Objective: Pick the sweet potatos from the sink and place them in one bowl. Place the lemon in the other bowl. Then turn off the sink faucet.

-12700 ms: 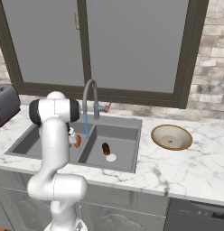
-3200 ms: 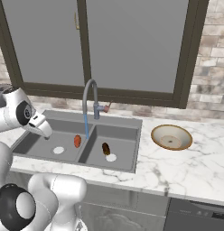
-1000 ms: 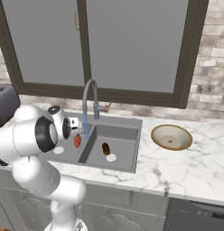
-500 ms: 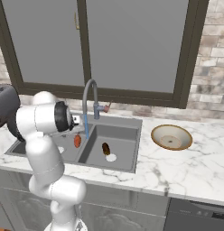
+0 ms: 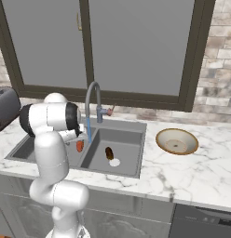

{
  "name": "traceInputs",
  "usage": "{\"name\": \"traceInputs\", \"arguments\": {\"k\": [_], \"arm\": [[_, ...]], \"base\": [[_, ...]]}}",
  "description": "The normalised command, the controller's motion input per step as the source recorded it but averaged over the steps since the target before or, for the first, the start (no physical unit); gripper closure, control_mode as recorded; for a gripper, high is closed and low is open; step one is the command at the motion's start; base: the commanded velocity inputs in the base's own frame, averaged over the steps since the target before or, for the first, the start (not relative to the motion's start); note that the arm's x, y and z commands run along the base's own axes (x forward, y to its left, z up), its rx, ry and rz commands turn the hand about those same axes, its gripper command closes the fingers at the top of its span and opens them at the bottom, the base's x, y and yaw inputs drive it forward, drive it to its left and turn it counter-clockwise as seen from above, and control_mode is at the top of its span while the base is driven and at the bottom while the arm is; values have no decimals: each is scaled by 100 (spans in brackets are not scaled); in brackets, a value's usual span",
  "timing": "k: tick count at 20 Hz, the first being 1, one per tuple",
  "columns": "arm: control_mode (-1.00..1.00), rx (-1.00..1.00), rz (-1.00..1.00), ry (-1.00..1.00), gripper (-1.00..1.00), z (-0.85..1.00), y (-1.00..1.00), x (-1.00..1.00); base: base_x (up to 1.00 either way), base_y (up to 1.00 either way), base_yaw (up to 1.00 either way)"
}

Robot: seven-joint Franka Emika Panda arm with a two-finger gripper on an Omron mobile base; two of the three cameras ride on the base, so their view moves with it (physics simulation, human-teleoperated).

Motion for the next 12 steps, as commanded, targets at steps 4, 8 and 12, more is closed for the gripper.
{"name": "traceInputs", "arguments": {"k": [4,8,12], "arm": [[-100,0,-4,0,-100,-33,0,9],[-100,0,-4,0,-100,-31,0,13],[-100,0,-4,0,-100,-30,0,13]], "base": [[0,0,0],[0,0,0],[0,0,0]]}}
